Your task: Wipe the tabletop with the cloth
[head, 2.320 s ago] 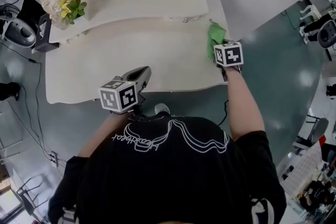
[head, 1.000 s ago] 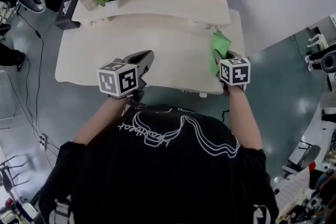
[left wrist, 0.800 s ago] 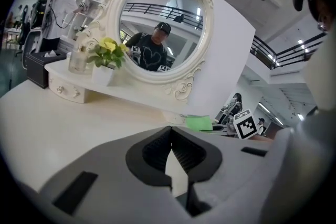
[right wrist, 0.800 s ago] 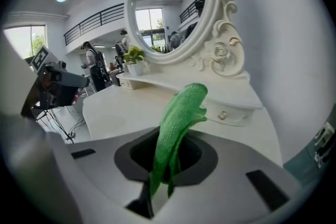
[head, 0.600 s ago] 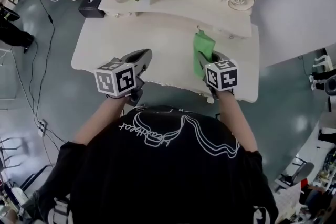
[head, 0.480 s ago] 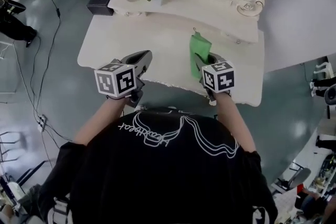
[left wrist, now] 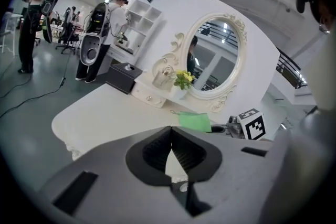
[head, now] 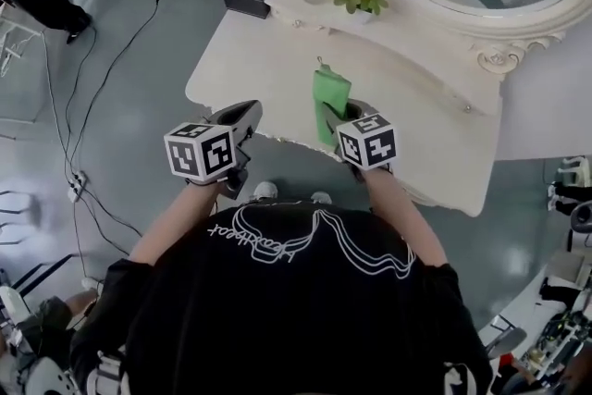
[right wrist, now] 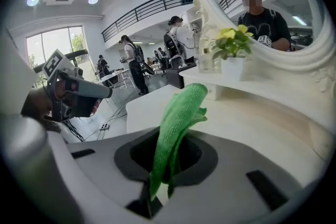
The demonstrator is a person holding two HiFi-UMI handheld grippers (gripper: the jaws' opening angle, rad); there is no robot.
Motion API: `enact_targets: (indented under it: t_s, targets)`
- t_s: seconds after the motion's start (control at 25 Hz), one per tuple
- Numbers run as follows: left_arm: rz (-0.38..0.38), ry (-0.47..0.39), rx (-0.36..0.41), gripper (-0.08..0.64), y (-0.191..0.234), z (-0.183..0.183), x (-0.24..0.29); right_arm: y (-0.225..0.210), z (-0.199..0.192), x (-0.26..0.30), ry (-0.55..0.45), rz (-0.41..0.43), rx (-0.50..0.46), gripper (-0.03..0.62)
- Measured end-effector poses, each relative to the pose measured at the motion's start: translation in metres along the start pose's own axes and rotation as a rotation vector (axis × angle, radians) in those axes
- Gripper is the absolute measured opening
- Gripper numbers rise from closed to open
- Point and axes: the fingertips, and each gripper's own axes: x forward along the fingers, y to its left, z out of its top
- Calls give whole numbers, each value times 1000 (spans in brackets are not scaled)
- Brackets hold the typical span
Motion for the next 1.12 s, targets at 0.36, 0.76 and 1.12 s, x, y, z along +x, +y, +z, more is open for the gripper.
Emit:
enact_targets:
  t_s: [0.36,0.76,1.12]
  targets:
    - [75,-7,-79,3,83,-11,-59,98,35,92,38,140,-102,56]
    - [165,-47,-122,3,145,-16,-118,175,65,173,57,196,-211,57]
    - [223,-60,-147,3,173,-23,-153,202,76,239,108,175,-280,57]
